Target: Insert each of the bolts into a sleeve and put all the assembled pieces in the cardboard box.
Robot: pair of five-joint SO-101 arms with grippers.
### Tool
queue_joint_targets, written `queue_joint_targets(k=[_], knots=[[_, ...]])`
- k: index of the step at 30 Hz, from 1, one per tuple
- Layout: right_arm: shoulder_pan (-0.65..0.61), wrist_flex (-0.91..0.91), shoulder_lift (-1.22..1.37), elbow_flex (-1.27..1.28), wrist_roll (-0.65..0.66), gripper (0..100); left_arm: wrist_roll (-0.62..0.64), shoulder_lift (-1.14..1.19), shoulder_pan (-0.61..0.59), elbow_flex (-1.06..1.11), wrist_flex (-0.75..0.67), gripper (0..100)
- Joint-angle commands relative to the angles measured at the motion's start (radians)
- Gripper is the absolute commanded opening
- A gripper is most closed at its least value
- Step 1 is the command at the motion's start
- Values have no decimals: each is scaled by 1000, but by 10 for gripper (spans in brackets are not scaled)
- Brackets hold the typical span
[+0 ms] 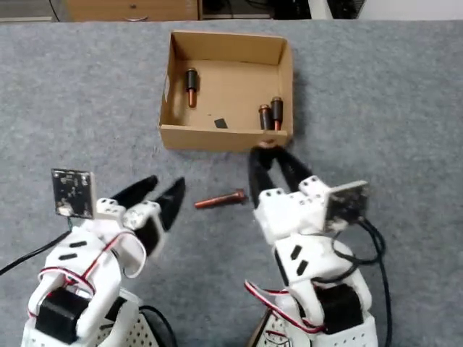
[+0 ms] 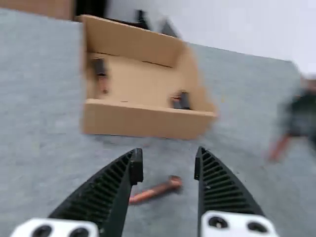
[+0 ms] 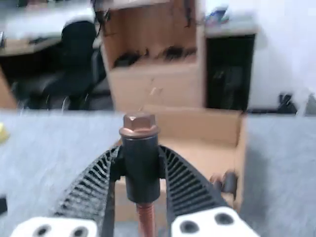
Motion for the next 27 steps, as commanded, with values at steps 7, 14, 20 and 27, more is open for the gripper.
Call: queue_joint_targets(k=[7, 14, 20, 27], knots=[[87, -132, 484, -417, -2, 2, -5, -13, -235, 133, -5, 42], [87, -130, 1069, -839, 0, 2, -169, -15, -442, 353, -215, 18], [104, -3, 1549, -1276, 3, 2, -258, -2, -598, 601, -456, 18], [142, 324, 2061, -1813, 5, 2, -258, 5, -658, 603, -362, 18]])
